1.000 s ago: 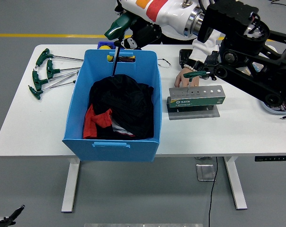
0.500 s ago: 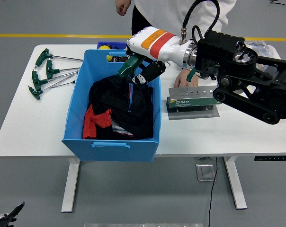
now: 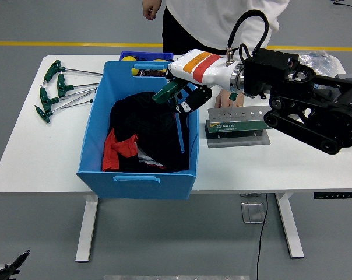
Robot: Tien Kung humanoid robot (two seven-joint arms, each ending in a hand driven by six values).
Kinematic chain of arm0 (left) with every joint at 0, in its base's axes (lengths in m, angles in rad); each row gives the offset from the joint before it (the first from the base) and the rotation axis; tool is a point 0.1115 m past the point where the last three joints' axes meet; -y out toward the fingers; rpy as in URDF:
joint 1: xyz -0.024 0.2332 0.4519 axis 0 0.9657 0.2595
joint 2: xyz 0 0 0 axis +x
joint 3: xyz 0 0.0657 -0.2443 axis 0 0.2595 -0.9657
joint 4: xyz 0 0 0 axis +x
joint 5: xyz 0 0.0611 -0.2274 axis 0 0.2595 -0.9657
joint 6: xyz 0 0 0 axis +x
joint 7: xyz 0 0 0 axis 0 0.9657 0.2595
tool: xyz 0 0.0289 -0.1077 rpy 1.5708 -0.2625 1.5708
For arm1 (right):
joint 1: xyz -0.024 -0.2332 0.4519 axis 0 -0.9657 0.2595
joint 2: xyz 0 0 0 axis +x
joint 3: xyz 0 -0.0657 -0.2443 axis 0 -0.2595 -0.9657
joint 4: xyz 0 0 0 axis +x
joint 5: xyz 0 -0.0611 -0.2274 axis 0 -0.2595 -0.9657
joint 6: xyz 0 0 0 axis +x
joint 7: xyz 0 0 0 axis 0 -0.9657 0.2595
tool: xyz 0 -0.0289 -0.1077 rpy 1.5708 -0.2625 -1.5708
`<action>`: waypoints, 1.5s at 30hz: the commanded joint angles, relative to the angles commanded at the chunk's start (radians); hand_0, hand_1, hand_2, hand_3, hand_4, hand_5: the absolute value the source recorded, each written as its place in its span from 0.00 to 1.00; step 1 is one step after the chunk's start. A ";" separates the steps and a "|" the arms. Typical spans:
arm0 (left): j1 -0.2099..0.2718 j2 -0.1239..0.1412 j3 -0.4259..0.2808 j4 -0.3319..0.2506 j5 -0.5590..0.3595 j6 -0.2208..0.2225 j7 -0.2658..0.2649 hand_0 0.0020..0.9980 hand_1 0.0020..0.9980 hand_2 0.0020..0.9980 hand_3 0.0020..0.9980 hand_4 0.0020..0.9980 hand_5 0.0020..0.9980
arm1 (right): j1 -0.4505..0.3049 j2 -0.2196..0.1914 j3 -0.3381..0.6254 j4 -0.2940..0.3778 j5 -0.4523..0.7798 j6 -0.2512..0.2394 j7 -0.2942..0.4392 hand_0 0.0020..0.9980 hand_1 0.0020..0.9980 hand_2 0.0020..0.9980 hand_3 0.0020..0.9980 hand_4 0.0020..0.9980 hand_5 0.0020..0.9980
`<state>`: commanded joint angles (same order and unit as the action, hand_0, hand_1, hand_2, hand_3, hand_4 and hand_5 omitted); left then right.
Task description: Lift tool from toolbox,place it in box,lift tool from toolbox,place it in box
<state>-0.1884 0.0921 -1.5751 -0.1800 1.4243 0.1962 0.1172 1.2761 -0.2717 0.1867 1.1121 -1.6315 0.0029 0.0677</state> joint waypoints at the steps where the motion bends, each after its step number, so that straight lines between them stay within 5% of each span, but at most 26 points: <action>1: 0.000 0.000 0.000 0.000 0.000 0.000 0.000 0.79 0.87 0.85 0.78 0.76 0.70 | 0.001 0.001 0.001 -0.007 0.000 0.001 0.002 0.44 0.14 0.25 0.32 0.85 0.24; 2: 0.000 0.000 0.001 0.000 -0.001 0.000 0.000 0.79 0.87 0.85 0.78 0.76 0.70 | 0.001 0.001 0.002 -0.012 -0.001 -0.001 0.006 0.44 0.14 0.25 0.32 0.85 0.24; 3: 0.000 0.001 0.005 0.000 -0.002 -0.001 0.000 0.79 0.87 0.85 0.77 0.76 0.70 | 0.000 0.003 0.007 -0.019 -0.002 -0.011 0.014 0.56 0.27 0.39 0.44 0.85 0.20; 8: -0.003 0.001 0.004 0.000 0.002 -0.003 -0.001 0.79 0.87 0.85 0.77 0.76 0.70 | 0.004 0.009 0.021 -0.052 0.018 -0.059 0.038 0.56 0.27 0.39 0.44 0.85 0.20; 9: -0.003 0.001 0.004 0.000 0.003 -0.003 -0.001 0.79 0.87 0.85 0.77 0.76 0.71 | 0.007 0.010 0.022 -0.058 0.020 -0.066 0.040 0.57 0.33 0.44 0.46 0.86 0.20; 31: -0.003 0.000 -0.002 0.000 0.013 -0.003 0.002 0.79 0.86 0.85 0.77 0.75 0.71 | 0.005 0.011 0.031 -0.102 -0.045 -0.063 0.051 0.58 0.39 0.49 0.48 0.78 0.29; 38: -0.005 0.000 0.005 0.000 0.007 -0.003 0.003 0.78 0.86 0.85 0.77 0.75 0.70 | -0.007 0.018 0.010 -0.170 -0.106 -0.066 0.099 0.59 0.46 0.52 0.48 0.77 0.32; 39: -0.006 -0.001 0.007 0.000 0.006 -0.002 0.003 0.79 0.86 0.85 0.77 0.75 0.70 | -0.009 0.028 0.002 -0.196 -0.109 -0.072 0.112 0.64 0.53 0.57 0.48 0.80 0.34; 44: -0.012 -0.005 0.016 0.000 -0.001 -0.001 0.005 0.79 0.86 0.85 0.77 0.75 0.70 | -0.017 0.073 -0.021 -0.293 -0.120 -0.107 0.162 0.64 0.53 0.57 0.48 0.80 0.34; 45: -0.013 -0.006 0.017 0.000 -0.002 -0.001 0.005 0.79 0.86 0.85 0.77 0.75 0.70 | -0.017 0.081 -0.028 -0.314 -0.121 -0.115 0.174 0.70 0.60 0.63 0.48 0.83 0.36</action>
<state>-0.2015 0.0862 -1.5582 -0.1804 1.4224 0.1950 0.1227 1.2586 -0.1902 0.1589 0.7984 -1.7524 -0.1124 0.2413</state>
